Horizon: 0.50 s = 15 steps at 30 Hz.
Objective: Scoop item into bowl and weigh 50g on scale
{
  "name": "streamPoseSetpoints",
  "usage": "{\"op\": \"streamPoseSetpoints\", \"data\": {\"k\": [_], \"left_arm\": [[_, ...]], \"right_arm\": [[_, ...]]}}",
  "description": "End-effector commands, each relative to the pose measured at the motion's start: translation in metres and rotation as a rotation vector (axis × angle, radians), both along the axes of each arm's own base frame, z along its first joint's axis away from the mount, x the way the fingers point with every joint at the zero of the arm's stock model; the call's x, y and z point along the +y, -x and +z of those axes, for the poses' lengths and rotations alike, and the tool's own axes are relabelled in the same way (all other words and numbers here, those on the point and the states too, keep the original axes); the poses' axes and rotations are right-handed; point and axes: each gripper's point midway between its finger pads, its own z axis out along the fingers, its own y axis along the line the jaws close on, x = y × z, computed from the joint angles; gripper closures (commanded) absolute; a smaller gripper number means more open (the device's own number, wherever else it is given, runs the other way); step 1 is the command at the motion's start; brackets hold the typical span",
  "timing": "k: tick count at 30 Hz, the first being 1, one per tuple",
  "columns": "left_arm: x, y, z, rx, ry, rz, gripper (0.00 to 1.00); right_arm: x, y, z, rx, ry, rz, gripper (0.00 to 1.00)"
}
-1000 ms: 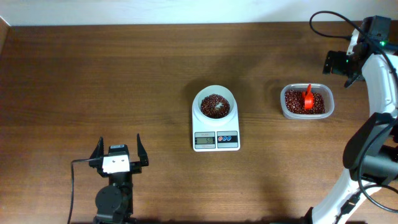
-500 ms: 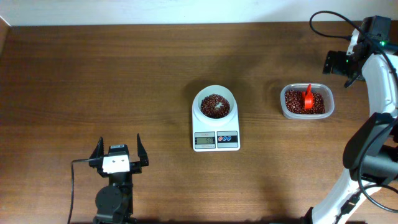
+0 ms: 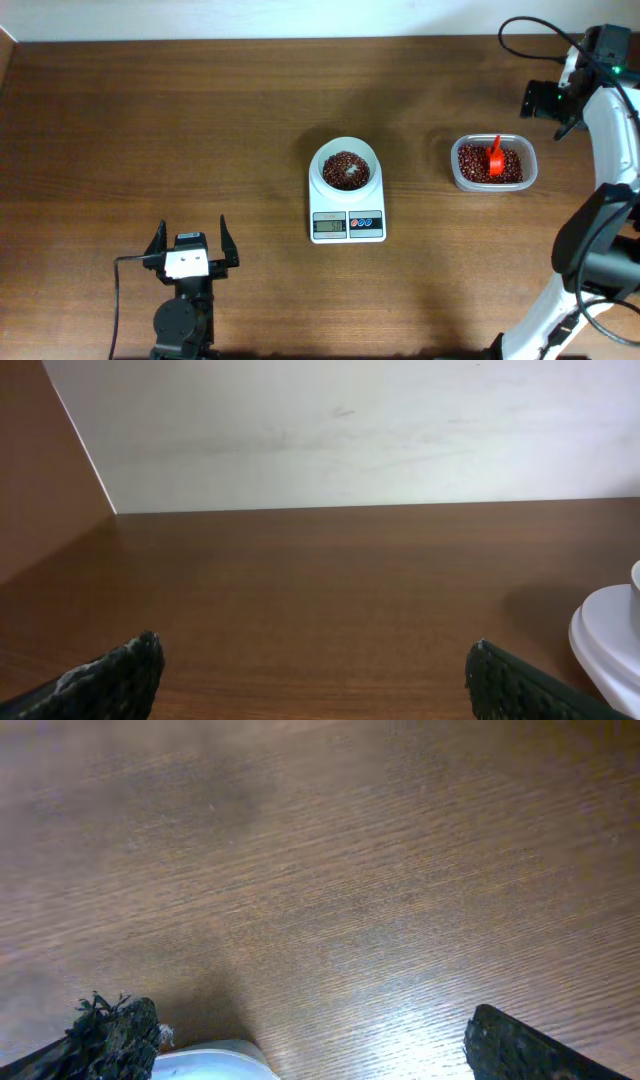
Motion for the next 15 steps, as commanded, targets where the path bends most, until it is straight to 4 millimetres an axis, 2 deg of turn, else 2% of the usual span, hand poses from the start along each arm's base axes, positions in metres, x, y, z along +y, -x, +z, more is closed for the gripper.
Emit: {"op": "streamPoseSetpoints", "data": {"k": [1,6,8,10,12,15], "left_arm": [[-0.001,0.000,-0.001,0.005,-0.018,-0.009,0.01],[-0.001,0.000,-0.001,0.005,-0.018,-0.009,0.01],[-0.001,0.000,-0.001,0.005,-0.018,-0.009,0.01],[-0.001,0.000,-0.001,0.005,-0.018,-0.009,0.01],[-0.001,0.000,-0.001,0.005,-0.018,-0.009,0.01],[-0.001,0.000,-0.001,0.005,-0.018,-0.009,0.01]], "right_arm": [[0.003,0.009,0.081,-0.161,0.052,-0.006,0.01],[0.011,0.037,0.182,-0.370,0.113,-0.007,0.01],[0.015,0.050,0.210,-0.433,0.131,-0.007,0.01],[0.013,0.066,0.249,-0.513,0.178,-0.030,0.01],[0.009,0.070,0.269,-0.551,0.213,-0.052,0.02],[0.009,0.069,0.266,-0.541,0.206,-0.049,0.01]]}}
